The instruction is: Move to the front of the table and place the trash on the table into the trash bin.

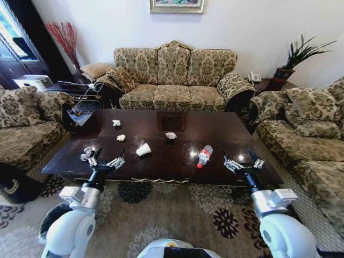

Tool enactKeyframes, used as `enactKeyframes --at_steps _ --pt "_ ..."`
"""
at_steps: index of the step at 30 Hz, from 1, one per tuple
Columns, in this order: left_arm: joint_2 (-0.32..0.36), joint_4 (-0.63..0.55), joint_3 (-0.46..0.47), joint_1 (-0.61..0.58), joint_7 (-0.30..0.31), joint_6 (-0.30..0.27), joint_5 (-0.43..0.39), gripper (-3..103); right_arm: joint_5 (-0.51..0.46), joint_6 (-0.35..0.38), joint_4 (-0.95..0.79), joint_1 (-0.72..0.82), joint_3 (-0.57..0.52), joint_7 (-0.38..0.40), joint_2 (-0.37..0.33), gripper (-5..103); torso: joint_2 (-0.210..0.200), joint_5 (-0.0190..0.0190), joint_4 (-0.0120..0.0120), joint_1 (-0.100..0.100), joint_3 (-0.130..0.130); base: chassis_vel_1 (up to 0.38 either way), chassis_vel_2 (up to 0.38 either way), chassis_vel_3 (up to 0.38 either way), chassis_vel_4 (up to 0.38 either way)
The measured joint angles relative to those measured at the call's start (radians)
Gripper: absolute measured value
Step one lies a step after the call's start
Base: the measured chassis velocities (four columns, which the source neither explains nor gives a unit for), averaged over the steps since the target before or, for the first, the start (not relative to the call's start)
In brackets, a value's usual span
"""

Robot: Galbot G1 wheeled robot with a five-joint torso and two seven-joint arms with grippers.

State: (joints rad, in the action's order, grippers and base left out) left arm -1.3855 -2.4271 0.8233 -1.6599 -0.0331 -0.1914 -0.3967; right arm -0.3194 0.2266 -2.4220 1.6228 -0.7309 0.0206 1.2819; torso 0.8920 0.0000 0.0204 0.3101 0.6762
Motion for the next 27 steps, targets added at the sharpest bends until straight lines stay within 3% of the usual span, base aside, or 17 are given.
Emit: enactKeyframes --at_steps 15,27 --pt "-0.027 0.003 -0.003 0.019 0.001 0.042 0.046 100 -0.021 -0.027 0.023 -0.007 0.006 0.013 -0.008 100 0.000 0.0000 0.0000 0.000 0.000 0.000 0.000 0.000 0.000" --pt "-0.121 0.009 -0.071 -0.031 0.002 0.024 0.024 100 -0.034 -0.056 0.023 0.006 0.003 -0.003 0.005 100 0.000 0.0000 0.0000 0.000 0.000 0.000 0.000 0.000 0.000"
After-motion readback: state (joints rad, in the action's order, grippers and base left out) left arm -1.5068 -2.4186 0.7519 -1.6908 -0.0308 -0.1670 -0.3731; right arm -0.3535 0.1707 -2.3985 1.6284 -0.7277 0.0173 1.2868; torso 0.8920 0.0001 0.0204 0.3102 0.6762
